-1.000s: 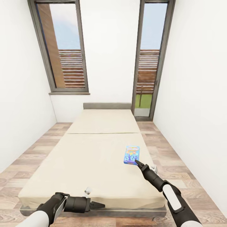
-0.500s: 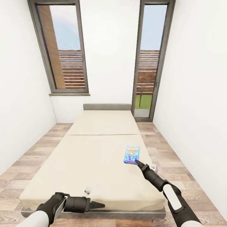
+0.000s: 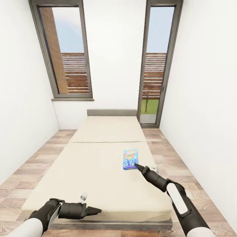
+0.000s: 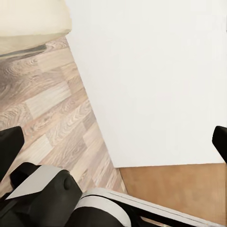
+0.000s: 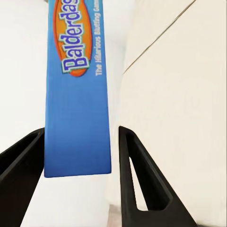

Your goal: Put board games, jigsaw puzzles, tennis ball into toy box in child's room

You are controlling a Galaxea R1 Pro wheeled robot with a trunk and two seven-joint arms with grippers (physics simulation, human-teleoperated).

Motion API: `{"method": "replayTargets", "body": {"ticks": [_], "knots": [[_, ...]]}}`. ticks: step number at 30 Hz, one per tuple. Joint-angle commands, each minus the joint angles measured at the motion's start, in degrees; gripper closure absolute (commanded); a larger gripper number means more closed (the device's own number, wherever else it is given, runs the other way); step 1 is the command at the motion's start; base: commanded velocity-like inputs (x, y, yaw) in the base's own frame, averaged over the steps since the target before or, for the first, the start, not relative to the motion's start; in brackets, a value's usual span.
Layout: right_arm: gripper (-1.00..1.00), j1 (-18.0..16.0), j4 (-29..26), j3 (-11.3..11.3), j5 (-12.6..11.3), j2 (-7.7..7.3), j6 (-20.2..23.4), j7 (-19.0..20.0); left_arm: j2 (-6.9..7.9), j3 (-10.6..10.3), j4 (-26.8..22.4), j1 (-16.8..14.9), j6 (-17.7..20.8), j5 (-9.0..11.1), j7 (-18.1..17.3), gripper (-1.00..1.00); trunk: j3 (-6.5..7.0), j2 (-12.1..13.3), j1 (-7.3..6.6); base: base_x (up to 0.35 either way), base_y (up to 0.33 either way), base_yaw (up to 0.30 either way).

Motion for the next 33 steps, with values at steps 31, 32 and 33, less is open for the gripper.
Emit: {"method": "replayTargets", "body": {"ticks": [31,32,33], "knots": [[1.0,0.1,-3.6,-0.6,-1.1,0.54,7.4,-7.1,21.23,1.6,-9.6,-0.5,6.4,-0.8,-8.0,-1.0,5.51,12.4,-6.82,0.0,0.0,0.017],[1.0,0.1,-3.6,-0.5,-1.1,0.57,7.4,-7.2,21.71,2.9,-9.6,-0.6,6.4,-0.7,-8.0,-1.0,5.69,12.8,-7.04,0.0,0.0,0.239],[1.0,0.1,-3.6,-0.5,-1.1,0.61,7.3,-7.2,22.0,4.4,-9.7,-0.6,6.4,-0.7,-8.0,-1.0,5.69,12.8,-7.04,0.0,0.0,0.257]]}}
